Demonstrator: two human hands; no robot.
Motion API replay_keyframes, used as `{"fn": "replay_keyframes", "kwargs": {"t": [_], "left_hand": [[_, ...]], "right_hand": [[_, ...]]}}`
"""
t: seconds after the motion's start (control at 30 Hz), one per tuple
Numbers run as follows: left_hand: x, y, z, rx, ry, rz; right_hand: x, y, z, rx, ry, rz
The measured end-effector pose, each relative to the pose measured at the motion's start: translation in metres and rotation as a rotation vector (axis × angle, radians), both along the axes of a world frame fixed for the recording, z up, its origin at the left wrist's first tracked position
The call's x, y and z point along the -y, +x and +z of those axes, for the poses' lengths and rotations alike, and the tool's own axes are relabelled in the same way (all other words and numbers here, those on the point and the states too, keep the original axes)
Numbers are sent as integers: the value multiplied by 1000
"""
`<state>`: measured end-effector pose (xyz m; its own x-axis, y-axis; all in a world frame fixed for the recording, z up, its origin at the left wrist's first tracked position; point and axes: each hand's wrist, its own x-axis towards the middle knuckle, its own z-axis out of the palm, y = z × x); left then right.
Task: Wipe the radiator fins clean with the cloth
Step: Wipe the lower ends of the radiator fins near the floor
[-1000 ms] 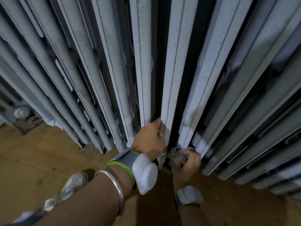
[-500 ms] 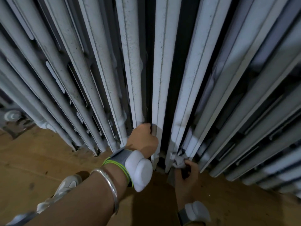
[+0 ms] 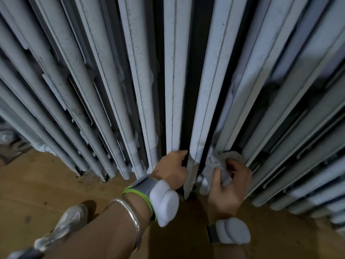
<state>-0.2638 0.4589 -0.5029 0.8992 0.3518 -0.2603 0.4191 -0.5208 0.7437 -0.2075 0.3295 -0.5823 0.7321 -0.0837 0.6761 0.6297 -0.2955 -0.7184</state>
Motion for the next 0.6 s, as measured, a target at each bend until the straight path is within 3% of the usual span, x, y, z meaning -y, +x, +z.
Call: {"fn": "replay_keyframes", "kwargs": {"t": [0.13, 0.3, 0.6], "left_hand": [[6, 3, -1, 71, -49, -25], [6, 3, -8, 103, -9, -28], [2, 4, -13, 99, 3, -23]], "right_hand": [[-4, 11, -15, -20, -86, -7], [-9, 11, -41, -222, -57, -1], [4, 4, -81, -400, -222, 99]]}}
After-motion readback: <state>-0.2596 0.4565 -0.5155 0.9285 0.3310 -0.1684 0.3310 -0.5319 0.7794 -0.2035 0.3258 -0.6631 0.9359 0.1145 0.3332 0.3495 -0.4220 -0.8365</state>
